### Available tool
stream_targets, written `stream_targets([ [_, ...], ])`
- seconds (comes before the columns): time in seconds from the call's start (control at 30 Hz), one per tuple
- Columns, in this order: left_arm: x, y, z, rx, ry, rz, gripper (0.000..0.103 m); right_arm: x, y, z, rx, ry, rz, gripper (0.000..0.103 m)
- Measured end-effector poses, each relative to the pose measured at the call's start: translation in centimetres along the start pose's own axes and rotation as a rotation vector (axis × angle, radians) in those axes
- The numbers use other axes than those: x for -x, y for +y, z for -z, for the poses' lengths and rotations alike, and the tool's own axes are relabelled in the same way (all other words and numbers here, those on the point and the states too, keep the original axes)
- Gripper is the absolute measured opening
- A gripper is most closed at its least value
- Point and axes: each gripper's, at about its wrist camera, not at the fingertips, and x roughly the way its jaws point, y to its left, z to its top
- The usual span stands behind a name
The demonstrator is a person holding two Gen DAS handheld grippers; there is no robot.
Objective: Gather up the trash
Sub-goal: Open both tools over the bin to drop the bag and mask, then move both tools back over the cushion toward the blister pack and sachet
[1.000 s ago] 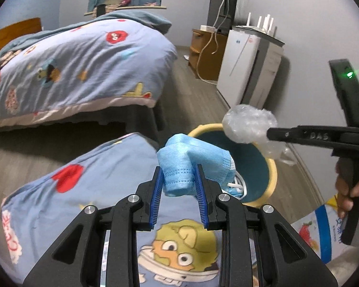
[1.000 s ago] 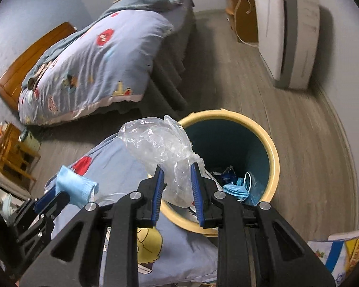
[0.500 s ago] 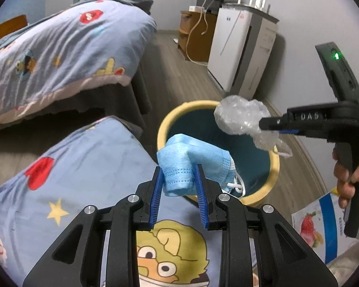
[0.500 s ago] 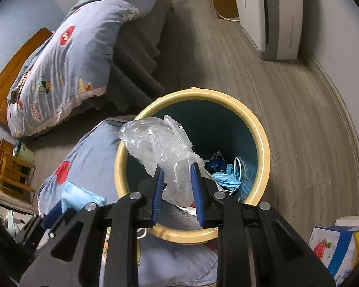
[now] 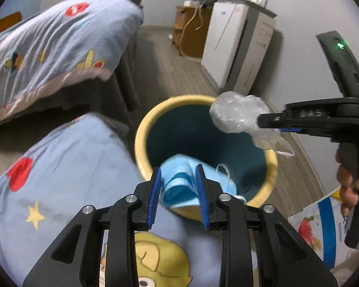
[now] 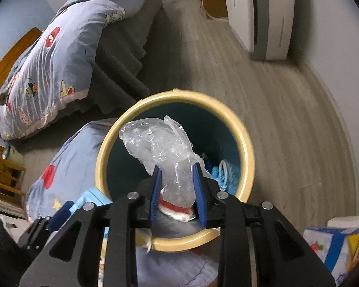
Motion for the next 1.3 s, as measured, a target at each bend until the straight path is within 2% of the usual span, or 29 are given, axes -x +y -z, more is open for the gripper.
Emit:
stream_targets([
  [0.03,0.3,-0.5,-0.1,-0.022,-0.018,-0.010,0.047,0.3,0.2,0.0,0.015,-0.016,0.013,0.055],
  [0.07,0.4,-0.7,-0.2,-0.032,-0.027,-0.017,0.061,0.4,0.3,-0.1,0.025,-0.028,0.022,0.063],
  [0.1,0.7,-1.1,-0.2,-0.049,-0.043,-0.028,0.071,0.6,0.5,-0.2,0.036,-0.041,0.024,0.068],
  [0.17,1.1,-1.5,-0.2,-0.071,-0.062,-0.044,0.080,0.7,0.8,-0.3,0.045,-0.043,0.025,0.072],
  [0.2,1.2,-1.6,-0.2,-0.080,-0.063,-0.052,0.083,0.7,0.8,-0.3,0.044,-0.047,0.025,0.085],
  [0.23,1.3,-1.6,-0.2,-0.086,-0.064,-0.062,0.089,0.9,0.9,-0.4,0.039,-0.055,0.020,0.092],
  [0.33,1.5,-1.2,-0.2,-0.076,-0.065,-0.070,0.094,1.2,1.0,-0.6,0.024,-0.064,0.015,0.097],
  [0.53,2.0,0.0,0.0,-0.030,-0.057,-0.084,0.096,1.5,1.4,-0.8,0.000,-0.058,0.033,0.097],
  [0.73,3.6,0.9,0.5,-0.033,-0.067,-0.111,0.097,2.5,2.9,-0.7,0.017,-0.064,0.045,0.097],
  [1.0,7.3,2.6,1.5,-0.043,-0.088,-0.167,0.097,4.1,5.6,0.5,0.076,-0.074,0.047,0.097],
  [1.3,12.3,6.5,3.6,0.035,-0.094,-0.229,0.097,6.5,10.0,3.2,0.113,-0.091,0.015,0.097],
])
